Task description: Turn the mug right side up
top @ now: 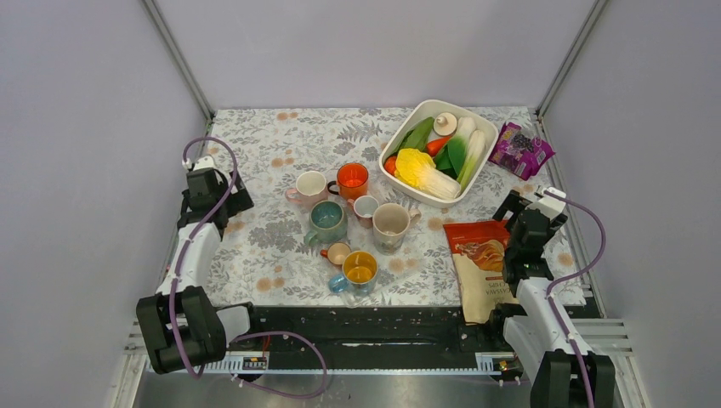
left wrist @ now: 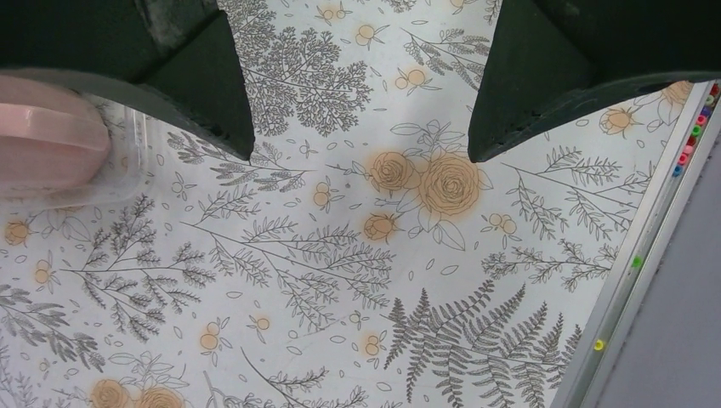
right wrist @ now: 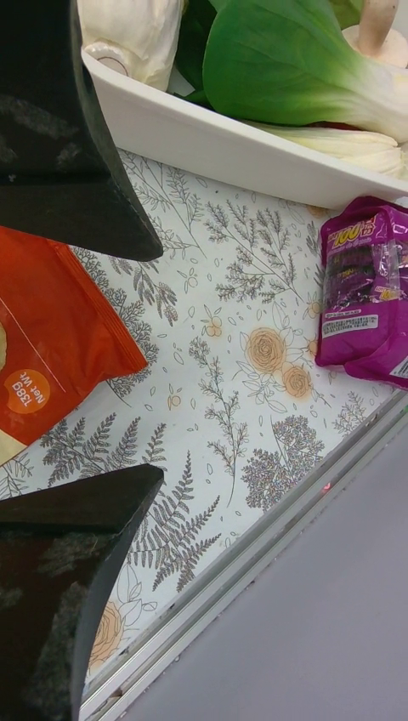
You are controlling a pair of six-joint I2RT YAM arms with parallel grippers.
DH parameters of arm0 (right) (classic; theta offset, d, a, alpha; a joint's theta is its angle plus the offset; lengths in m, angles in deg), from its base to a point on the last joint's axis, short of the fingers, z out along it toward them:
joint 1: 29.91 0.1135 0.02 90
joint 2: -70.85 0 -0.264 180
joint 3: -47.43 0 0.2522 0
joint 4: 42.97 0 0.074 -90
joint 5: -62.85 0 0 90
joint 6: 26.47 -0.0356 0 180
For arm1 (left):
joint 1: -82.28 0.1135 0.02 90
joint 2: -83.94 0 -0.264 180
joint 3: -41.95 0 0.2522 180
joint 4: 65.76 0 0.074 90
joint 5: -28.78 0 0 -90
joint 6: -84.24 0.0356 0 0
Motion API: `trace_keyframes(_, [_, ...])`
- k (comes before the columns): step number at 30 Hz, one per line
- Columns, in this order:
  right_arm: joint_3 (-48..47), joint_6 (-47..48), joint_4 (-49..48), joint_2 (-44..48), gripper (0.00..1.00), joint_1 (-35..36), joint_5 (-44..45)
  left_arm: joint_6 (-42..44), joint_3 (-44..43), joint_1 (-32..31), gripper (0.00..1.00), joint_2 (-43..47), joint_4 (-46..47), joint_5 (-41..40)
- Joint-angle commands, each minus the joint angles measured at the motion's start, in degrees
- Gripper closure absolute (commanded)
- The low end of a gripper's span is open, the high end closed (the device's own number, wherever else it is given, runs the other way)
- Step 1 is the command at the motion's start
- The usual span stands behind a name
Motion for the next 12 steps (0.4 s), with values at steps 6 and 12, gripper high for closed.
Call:
trace_keyframes(6, [-1.14,-0.32,-3.01,-0.12,0.01,0.32,1.90,1.15,3.47,0.18,0.01,1.33,4.71,-1.41])
trace_keyframes(12, [-1.42,-0.40,-3.05,-0.51,0.01,0.32,0.39,1.75,3.67,0.23,0.01,1.32,4.91,1.42])
